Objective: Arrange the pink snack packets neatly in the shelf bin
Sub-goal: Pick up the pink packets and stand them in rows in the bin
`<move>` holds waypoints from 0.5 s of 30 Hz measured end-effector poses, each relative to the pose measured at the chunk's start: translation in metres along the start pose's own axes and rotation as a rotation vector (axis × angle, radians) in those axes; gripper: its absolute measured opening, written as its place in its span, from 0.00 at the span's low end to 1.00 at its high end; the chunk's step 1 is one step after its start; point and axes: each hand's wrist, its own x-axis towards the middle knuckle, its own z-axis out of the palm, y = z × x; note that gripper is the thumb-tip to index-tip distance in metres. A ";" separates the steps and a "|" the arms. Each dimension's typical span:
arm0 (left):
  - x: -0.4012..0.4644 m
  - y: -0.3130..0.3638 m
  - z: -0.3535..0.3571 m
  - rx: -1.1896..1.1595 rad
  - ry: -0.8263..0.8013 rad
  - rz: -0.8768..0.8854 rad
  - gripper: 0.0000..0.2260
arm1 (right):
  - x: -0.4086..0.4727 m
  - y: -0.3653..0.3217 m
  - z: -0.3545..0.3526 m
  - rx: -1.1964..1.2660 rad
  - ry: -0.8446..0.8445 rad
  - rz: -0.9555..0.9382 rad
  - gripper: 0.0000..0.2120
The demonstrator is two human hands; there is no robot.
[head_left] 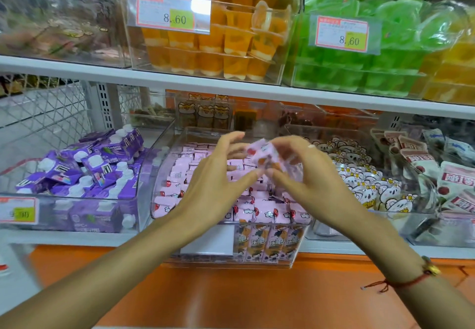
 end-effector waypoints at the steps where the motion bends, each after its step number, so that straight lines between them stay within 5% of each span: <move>1: -0.001 -0.003 0.002 0.051 -0.048 -0.015 0.30 | 0.002 0.004 -0.003 0.025 0.052 0.034 0.16; 6: -0.009 -0.016 0.006 0.540 -0.374 0.132 0.20 | 0.007 0.019 -0.007 0.196 0.219 0.090 0.25; 12: -0.003 -0.021 0.005 0.759 -0.423 0.173 0.18 | 0.006 0.024 0.014 -0.077 -0.103 0.045 0.16; 15: -0.002 -0.022 0.005 0.750 -0.414 0.152 0.17 | 0.005 0.024 0.018 0.057 -0.163 0.101 0.15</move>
